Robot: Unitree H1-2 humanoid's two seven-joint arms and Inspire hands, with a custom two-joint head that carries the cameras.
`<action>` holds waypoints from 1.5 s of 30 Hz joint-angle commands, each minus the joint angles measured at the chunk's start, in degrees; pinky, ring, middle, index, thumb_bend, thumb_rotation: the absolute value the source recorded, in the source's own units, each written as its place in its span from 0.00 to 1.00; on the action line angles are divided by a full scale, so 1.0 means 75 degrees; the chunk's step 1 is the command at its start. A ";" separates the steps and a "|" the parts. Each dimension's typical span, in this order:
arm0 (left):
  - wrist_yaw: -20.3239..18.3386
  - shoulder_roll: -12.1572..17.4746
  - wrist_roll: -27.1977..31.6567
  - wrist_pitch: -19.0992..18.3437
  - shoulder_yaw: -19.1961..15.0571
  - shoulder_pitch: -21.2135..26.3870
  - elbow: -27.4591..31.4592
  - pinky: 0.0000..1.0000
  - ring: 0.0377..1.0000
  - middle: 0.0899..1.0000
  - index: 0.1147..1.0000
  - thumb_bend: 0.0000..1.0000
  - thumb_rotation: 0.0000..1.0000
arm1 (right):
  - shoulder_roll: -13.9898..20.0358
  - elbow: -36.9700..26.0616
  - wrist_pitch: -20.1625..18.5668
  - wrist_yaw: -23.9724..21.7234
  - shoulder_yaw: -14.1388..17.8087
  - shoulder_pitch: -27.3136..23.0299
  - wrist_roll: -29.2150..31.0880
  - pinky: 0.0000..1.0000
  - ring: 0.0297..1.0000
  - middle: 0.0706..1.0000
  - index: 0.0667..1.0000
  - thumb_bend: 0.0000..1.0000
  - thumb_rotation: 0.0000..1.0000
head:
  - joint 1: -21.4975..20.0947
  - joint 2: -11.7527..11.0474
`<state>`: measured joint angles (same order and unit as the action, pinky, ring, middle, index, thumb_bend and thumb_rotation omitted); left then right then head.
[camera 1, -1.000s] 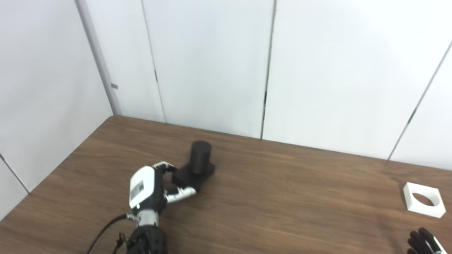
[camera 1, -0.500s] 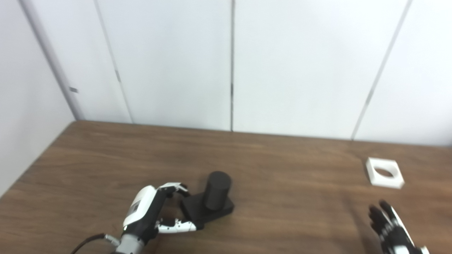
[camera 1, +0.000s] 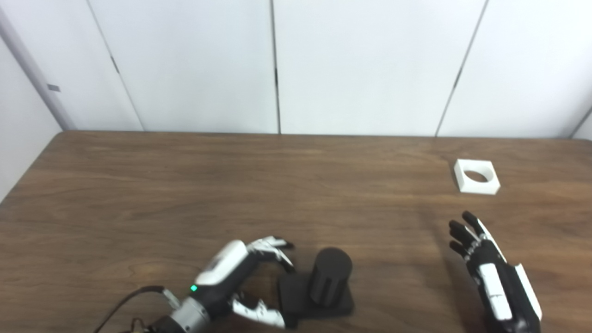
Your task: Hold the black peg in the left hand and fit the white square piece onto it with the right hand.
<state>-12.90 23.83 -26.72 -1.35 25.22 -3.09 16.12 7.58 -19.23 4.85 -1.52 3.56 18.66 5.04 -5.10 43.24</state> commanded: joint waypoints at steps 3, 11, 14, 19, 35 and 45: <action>-0.0405 0.0215 -0.1018 -0.0156 0.0221 -0.0118 -0.0081 1.00 0.92 0.85 0.43 0.51 0.05 | -0.0262 -0.0418 -0.0109 0.0121 -0.0051 -0.0025 -0.0057 0.89 0.90 0.87 0.92 0.56 0.90 | -0.0071 0.0107; -0.0089 0.0114 -0.2648 0.0004 0.0394 -0.0162 -0.0095 0.98 0.89 0.80 0.43 0.51 0.05 | -0.0258 -0.0565 -0.0281 0.0216 -0.0109 -0.0057 -0.0090 0.89 0.90 0.86 0.92 0.57 0.89 | -0.0165 0.0237; 0.0016 0.0022 -0.3024 -0.0026 0.0361 -0.0209 -0.0057 0.96 0.88 0.79 0.43 0.51 0.05 | -0.0237 -0.0585 -0.0308 0.0208 -0.0111 -0.0057 -0.0050 0.90 0.90 0.87 0.92 0.57 0.88 | -0.0199 0.0272; 0.0217 -0.0178 -0.3723 -0.0131 0.0294 -0.0311 0.0007 0.94 0.86 0.78 0.43 0.51 0.05 | -0.0216 -0.0570 -0.0266 0.0204 -0.0090 -0.0059 0.0001 0.88 0.89 0.87 0.91 0.58 0.87 | -0.0219 0.0278; 0.0627 -0.0424 -0.3966 0.0175 -0.0026 -0.0499 -0.0110 0.90 0.84 0.76 0.43 0.51 0.05 | 0.1800 -0.1433 -0.3013 -0.0755 -0.0052 -0.1407 -0.2775 0.90 0.93 0.92 0.91 0.68 0.45 | -0.1064 0.0020; 0.0728 -0.0391 -0.3744 0.0376 -0.0161 -0.0675 -0.0088 0.84 0.81 0.74 0.43 0.51 0.04 | 0.3767 0.0085 -0.3829 -0.1730 -0.0648 -0.3840 -0.4252 0.88 0.97 0.92 0.86 0.81 0.26 | -0.1941 -0.0390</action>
<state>-6.23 19.50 -52.94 1.90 24.30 -7.05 17.87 34.06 -19.26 -24.95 -14.84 -1.68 -8.25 -25.25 -19.60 40.25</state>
